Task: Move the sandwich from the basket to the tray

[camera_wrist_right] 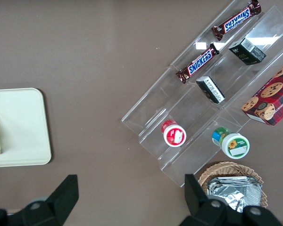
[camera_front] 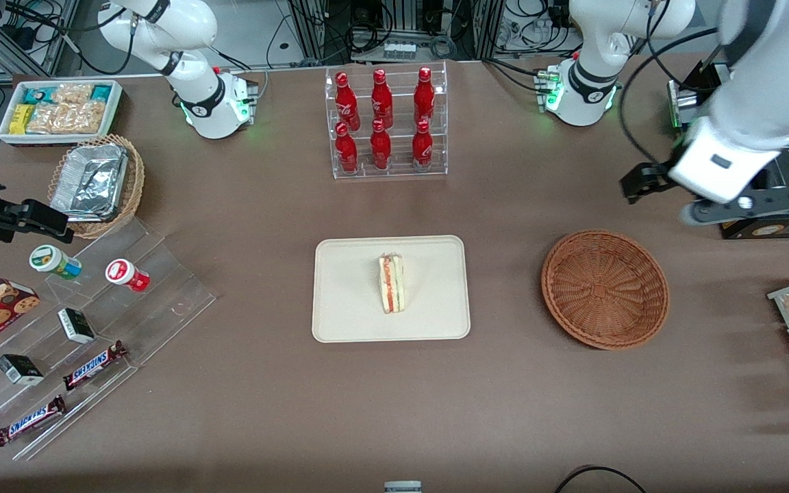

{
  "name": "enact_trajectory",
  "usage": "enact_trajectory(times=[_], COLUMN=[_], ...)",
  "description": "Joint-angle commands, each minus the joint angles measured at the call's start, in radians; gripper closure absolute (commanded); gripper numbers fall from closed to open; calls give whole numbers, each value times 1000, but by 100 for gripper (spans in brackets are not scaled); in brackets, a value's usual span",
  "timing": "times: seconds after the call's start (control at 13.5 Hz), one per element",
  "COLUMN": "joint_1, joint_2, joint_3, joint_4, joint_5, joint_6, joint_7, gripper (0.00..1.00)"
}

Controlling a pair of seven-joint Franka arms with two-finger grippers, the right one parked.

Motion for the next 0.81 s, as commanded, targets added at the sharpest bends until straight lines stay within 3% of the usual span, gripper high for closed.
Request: enact_trajectory(times=[0.0,0.3,0.74], joint_1=[78,167,199], joint_2=[-31,-34,-29], joint_3=[-14,-14,-13], joint_4=[-27,-36,-8], joint_5=[-22,-25,-70], joint_6=[-19,-11,-30], joint_7=[134,263,261], gripper=[0,0,0])
